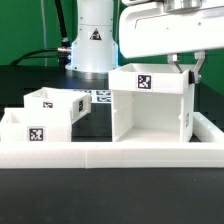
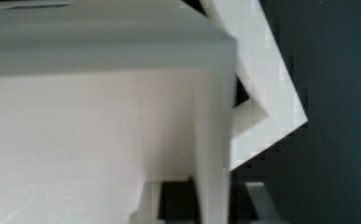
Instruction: Assemble drawer
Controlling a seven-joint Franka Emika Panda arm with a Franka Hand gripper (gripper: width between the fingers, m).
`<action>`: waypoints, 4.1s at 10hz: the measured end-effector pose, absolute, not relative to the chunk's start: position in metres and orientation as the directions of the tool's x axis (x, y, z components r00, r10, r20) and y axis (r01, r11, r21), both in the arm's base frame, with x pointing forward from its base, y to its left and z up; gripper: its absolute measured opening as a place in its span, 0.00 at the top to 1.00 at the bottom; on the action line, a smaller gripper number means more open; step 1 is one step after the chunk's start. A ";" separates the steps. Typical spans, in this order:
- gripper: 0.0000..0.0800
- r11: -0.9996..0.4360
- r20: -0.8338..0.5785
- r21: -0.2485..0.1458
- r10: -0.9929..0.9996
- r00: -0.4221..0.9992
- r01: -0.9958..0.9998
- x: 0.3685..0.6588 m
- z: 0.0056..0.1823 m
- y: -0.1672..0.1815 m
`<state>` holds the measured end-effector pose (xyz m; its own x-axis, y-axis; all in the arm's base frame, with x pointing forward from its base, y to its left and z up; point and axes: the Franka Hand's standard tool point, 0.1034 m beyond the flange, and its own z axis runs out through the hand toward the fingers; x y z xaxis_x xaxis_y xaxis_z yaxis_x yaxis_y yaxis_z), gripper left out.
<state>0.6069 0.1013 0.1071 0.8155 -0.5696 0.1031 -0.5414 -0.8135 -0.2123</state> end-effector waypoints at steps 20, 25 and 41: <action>0.95 -0.089 -0.178 -0.189 -0.976 0.123 -0.978 0.639 0.104 0.094; 0.44 -0.273 -0.155 -0.196 -0.940 0.305 -0.942 0.636 0.104 0.088; 0.19 -0.977 0.132 -0.213 -0.063 0.989 -0.034 0.603 0.149 0.014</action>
Offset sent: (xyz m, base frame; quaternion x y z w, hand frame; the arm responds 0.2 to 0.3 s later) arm 0.0000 0.0000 0.0000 0.0000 0.0000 0.1296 0.9916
